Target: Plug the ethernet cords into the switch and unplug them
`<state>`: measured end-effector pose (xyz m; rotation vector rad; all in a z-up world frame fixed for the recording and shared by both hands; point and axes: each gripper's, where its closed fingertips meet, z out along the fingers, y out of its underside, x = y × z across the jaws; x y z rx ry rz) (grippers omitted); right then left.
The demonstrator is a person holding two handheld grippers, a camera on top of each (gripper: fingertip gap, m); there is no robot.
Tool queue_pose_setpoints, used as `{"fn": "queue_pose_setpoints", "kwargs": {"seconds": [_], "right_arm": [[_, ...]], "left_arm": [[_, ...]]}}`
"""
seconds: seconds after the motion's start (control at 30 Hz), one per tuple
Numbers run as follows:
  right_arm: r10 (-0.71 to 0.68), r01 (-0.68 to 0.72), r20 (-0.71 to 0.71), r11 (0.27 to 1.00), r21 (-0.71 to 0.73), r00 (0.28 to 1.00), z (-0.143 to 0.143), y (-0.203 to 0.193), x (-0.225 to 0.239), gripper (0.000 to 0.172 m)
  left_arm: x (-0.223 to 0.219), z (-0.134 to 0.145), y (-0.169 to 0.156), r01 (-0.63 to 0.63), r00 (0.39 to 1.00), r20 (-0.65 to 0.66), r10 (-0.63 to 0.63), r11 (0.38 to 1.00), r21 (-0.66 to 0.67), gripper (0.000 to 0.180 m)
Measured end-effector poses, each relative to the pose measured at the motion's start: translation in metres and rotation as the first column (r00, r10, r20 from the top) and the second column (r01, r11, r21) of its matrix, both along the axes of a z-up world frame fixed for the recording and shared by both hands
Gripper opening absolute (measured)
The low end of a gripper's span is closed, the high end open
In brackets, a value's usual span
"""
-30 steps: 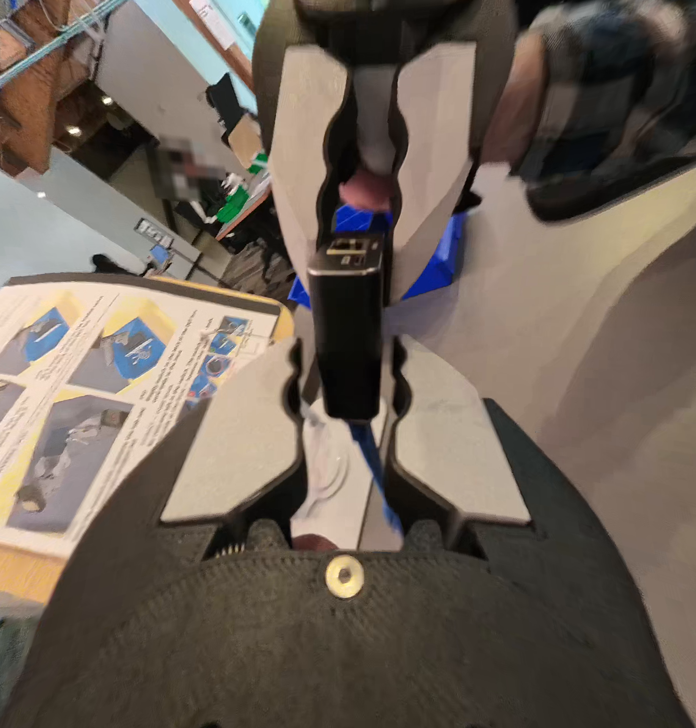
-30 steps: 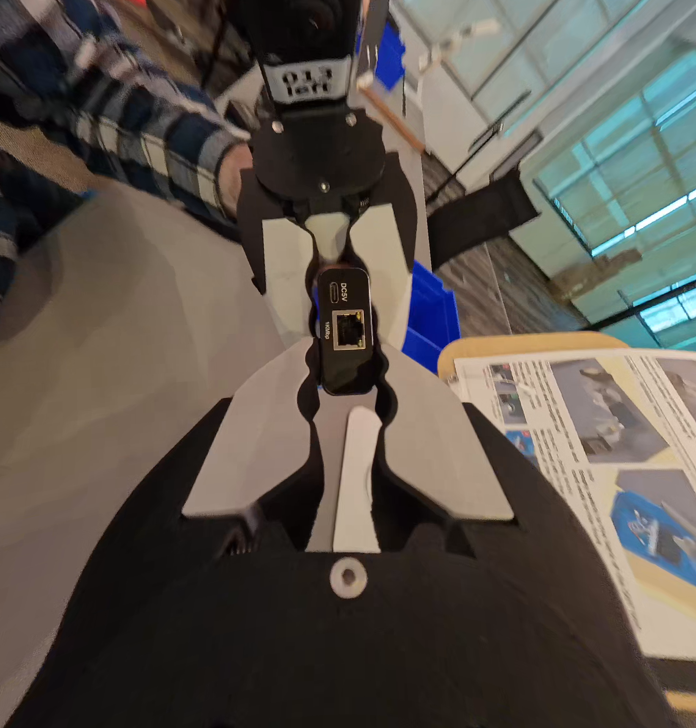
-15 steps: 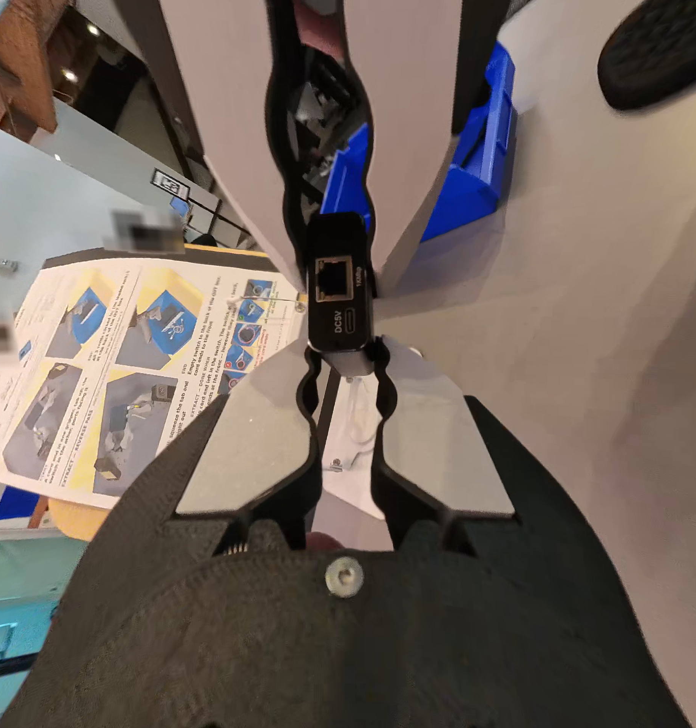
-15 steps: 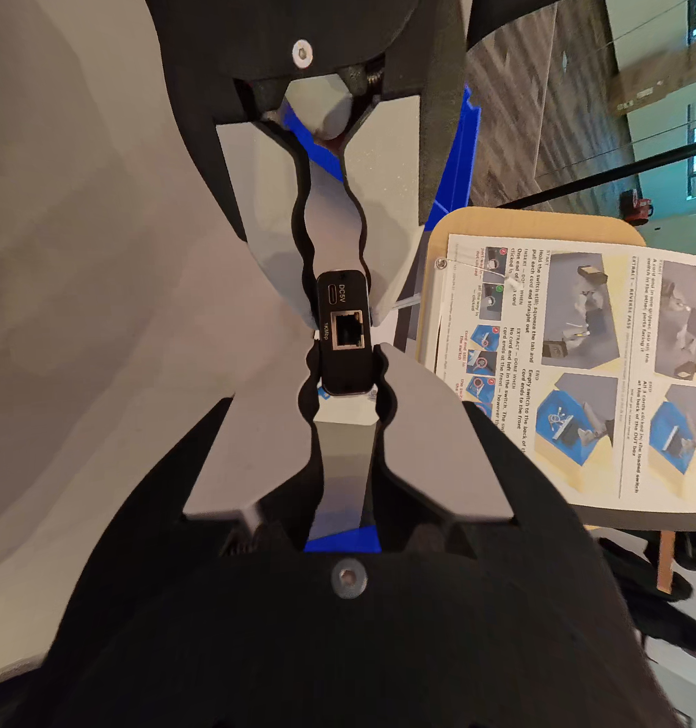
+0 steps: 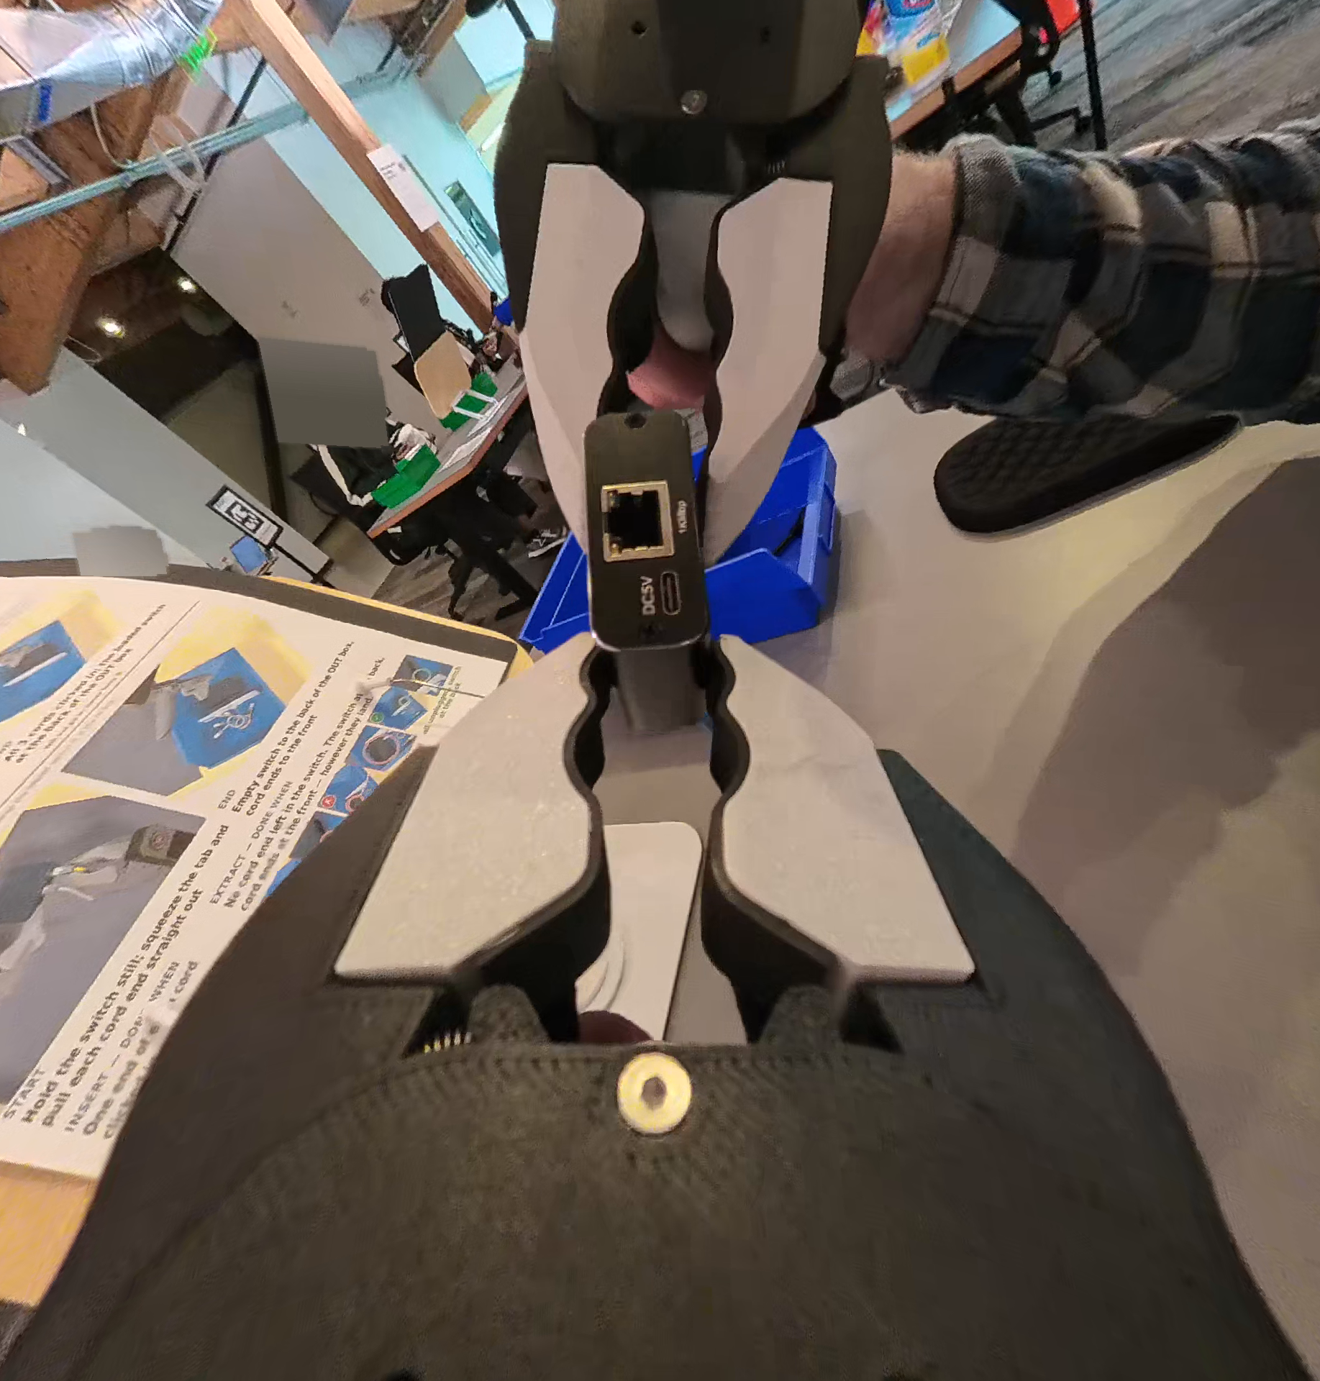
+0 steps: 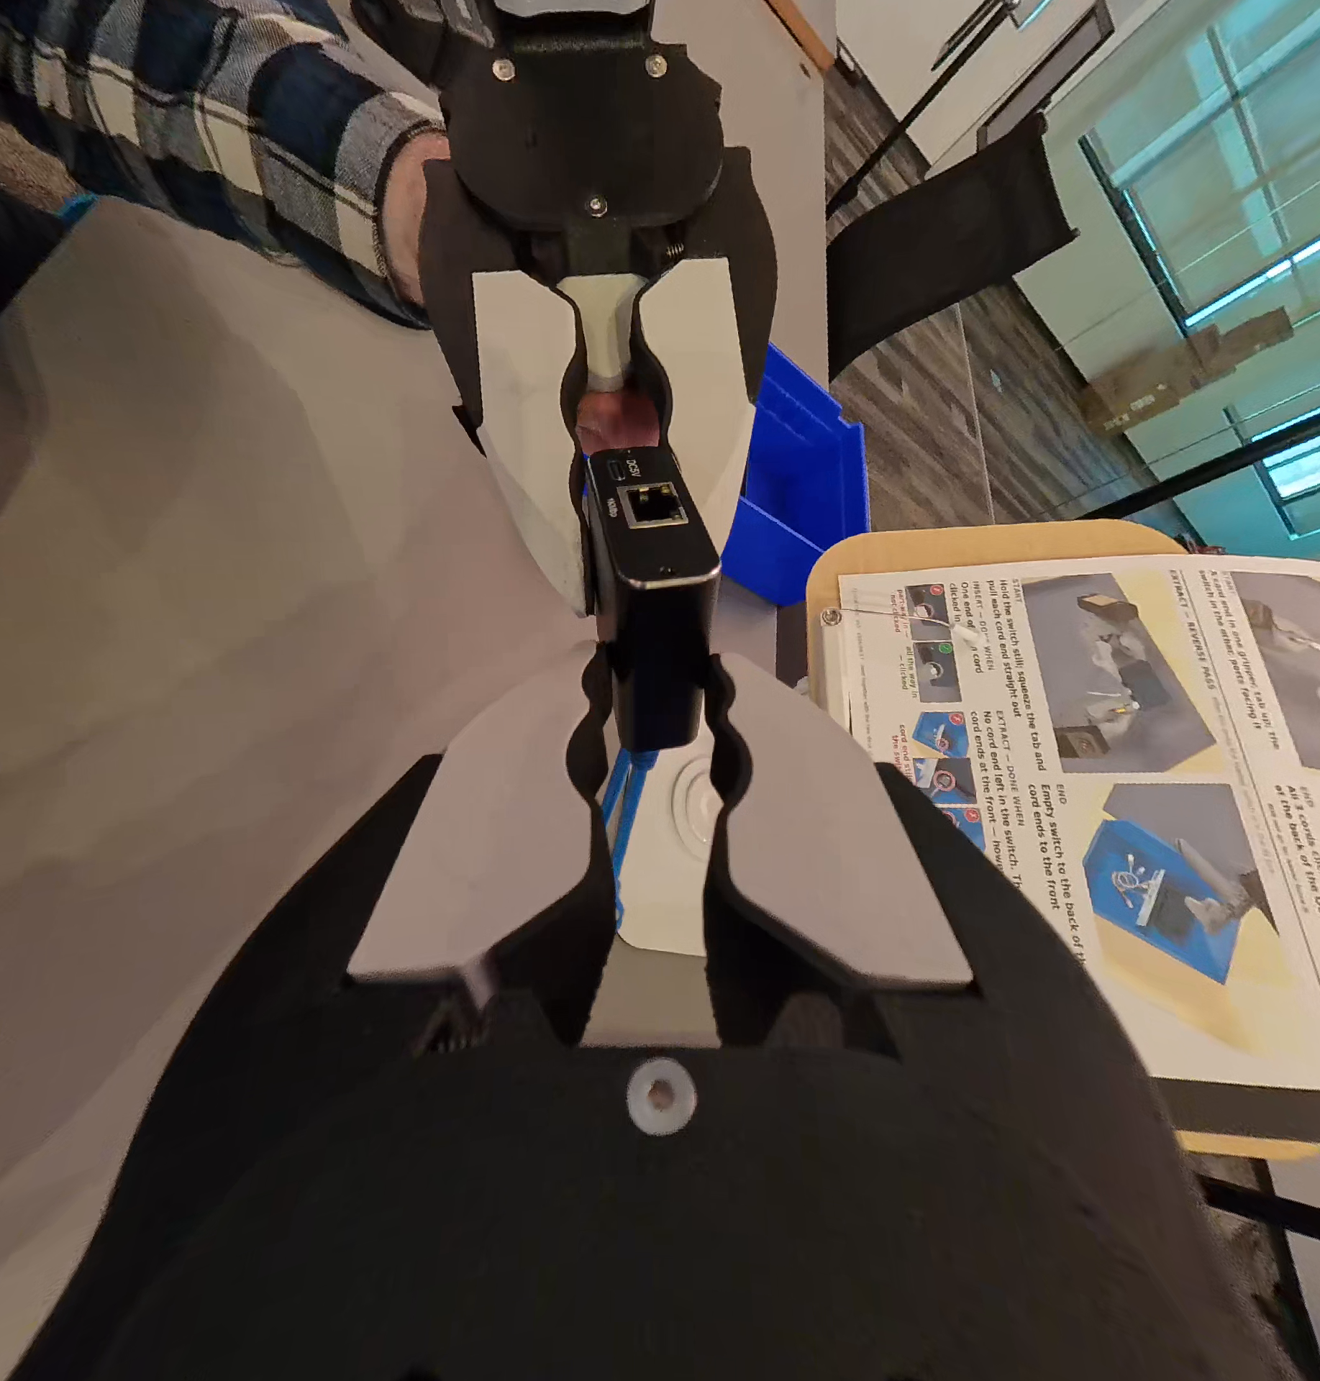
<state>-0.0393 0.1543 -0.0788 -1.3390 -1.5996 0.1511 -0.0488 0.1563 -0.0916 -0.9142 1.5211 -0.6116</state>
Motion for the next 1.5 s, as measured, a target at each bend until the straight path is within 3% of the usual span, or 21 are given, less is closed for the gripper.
{"fn": "queue_pose_setpoints", "kwargs": {"seconds": [0.07,0.17,0.3,0.4,0.57,0.77,0.83,0.93,1.0,1.07,1.1,1.2,1.27,1.37,1.5], "right_arm": [[-0.026,0.026,0.041,1.0,0.009,0.999,-0.003,0.002,0.001,0.024],[-0.126,0.12,0.163,0.992,0.049,0.978,-0.011,0.013,0.012,0.024],[-0.187,0.168,0.271,0.982,0.089,0.944,-0.017,0.018,0.014,0.023],[-0.204,0.178,0.289,0.978,0.111,0.935,-0.015,0.018,0.01,0.023],[-0.202,0.166,0.264,0.974,0.152,0.943,-0.007,0.016,0.005,0.023],[-0.13,0.124,0.153,0.991,0.052,0.98,-0.007,0.01,0.009,0.034],[-0.109,0.101,0.139,0.993,0.067,0.984,-0.009,0.009,0.007,0.024],[-0.103,0.094,0.149,0.993,0.069,0.983,-0.011,0.007,0.007,0.024],[-0.129,0.119,0.188,0.991,0.065,0.974,-0.014,0.008,0.009,0.024],[-0.179,0.16,0.238,0.983,0.094,0.955,-0.015,0.013,0.013,0.024],[-0.202,0.179,0.265,0.978,0.108,0.943,-0.017,0.015,0.014,0.023],[-0.23,0.193,0.331,0.971,0.142,0.915,-0.021,0.015,0.011,0.024],[-0.249,0.204,0.359,0.966,0.157,0.899,-0.023,0.015,0.007,0.023],[-0.275,0.208,0.364,0.955,0.212,0.89,-0.02,0.016,0.005,0.024],[-0.181,0.146,0.191,0.972,0.186,0.965,0.003,0.004,-0.001,0.03]], "left_arm": [[-0.001,-0.003,0.005,-0.028,0.999,-0.031,0.029,1.0,0.013,0.026],[-0.003,0.002,0.014,-0.088,0.995,-0.042,0.09,0.995,0.055,0.048],[0.002,0.002,0.017,-0.136,0.978,-0.13,0.16,0.975,0.175,0.047],[0.004,-0.012,0.022,-0.152,0.948,-0.242,0.205,0.963,0.221,0.032],[0.001,-0.006,0.021,-0.15,0.966,-0.181,0.182,0.973,0.176,0.025],[-0.005,0.007,0.007,-0.058,0.996,-0.063,0.065,0.992,0.116,0.024],[-0.005,0.004,0.003,-0.026,0.997,-0.068,0.033,0.994,0.106,0.024],[-0.005,0.001,0.003,-0.002,0.999,-0.05,0.006,0.996,0.091,0.024],[-0.004,-0.004,0.01,-0.027,0.997,-0.073,0.033,0.997,0.075,0.035],[-0.003,-0.006,0.02,-0.095,0.989,-0.102,0.105,0.99,0.102,0.067],[-0.002,-0.005,0.021,-0.109,0.986,-0.113,0.123,0.987,0.121,0.068],[0.004,-0.009,0.019,-0.129,0.972,-0.166,0.165,0.97,0.205,0.062],[0.006,-0.018,0.017,-0.114,0.958,-0.226,0.174,0.961,0.254,0.027],[0.005,-0.015,0.019,-0.13,0.961,-0.205,0.183,0.959,0.25,0.026],[-0.003,-0.002,0.015,-0.125,0.974,-0.137,0.179,0.935,0.333,0.025]]}}
